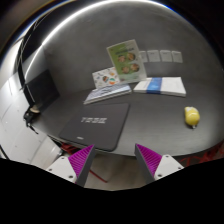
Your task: Arrange mouse
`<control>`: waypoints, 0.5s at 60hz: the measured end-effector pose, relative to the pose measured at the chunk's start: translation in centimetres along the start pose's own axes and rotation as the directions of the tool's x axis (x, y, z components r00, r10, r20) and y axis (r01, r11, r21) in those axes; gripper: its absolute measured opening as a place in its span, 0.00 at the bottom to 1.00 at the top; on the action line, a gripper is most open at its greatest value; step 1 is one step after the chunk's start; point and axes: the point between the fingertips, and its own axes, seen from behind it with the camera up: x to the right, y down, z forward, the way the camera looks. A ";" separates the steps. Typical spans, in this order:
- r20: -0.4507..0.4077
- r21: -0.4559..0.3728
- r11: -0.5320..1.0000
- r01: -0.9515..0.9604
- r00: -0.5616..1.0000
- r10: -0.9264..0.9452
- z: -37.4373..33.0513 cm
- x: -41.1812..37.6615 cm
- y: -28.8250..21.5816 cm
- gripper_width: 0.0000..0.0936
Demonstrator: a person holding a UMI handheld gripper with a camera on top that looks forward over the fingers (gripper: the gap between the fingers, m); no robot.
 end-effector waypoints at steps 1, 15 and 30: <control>-0.019 0.002 1.000 0.005 1.000 -0.005 0.0 0.7 -0.1 0.88; -0.292 0.042 0.997 0.069 0.955 -0.054 -2.1 14.6 -2.9 0.88; -0.371 0.062 0.998 0.021 0.929 0.003 -0.2 26.2 -4.6 0.88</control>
